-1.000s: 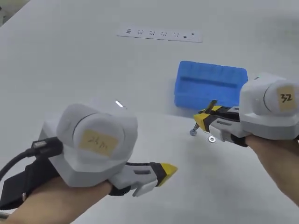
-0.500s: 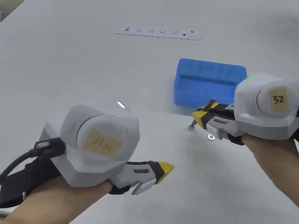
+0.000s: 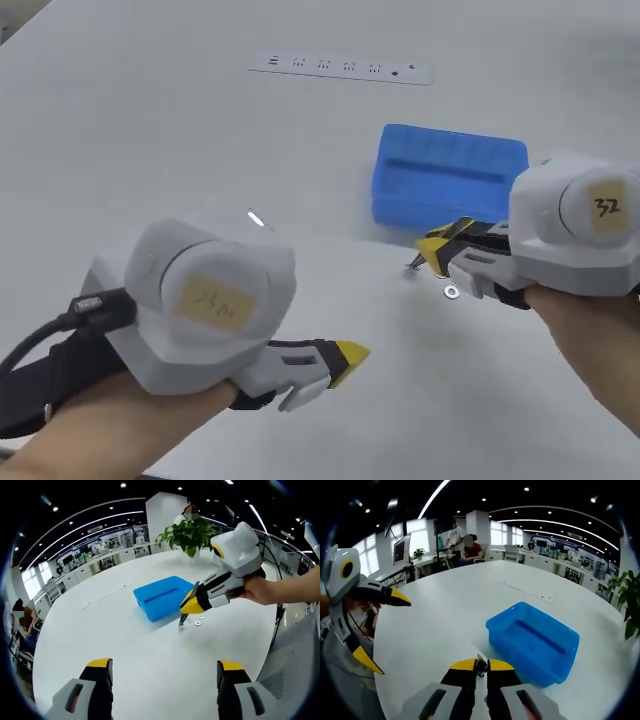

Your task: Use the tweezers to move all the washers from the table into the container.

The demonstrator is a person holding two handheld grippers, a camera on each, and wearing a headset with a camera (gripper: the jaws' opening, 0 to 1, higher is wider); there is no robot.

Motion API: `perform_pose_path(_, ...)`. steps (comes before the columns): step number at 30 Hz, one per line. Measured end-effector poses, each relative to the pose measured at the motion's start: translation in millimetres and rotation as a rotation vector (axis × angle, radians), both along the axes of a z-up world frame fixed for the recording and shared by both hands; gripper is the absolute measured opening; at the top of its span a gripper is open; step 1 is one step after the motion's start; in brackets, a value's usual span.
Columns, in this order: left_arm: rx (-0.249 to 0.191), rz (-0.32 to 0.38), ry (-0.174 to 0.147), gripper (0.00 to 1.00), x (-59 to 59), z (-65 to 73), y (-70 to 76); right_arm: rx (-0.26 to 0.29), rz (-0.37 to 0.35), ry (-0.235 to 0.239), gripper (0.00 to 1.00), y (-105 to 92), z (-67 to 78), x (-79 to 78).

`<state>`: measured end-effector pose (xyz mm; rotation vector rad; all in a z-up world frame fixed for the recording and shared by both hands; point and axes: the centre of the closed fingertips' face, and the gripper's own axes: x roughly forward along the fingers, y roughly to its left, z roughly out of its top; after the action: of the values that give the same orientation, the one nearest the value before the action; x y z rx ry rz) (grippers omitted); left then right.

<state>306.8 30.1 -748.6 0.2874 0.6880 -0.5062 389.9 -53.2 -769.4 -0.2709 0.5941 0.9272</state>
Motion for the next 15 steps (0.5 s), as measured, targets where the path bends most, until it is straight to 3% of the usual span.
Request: perform_pose_path(15, 0.01, -0.001, -0.013, 0.87, -0.5, 4.3, 1.1, 0.053, -0.003, -0.077, 0.03, 1.3, 52.5, 13.3)
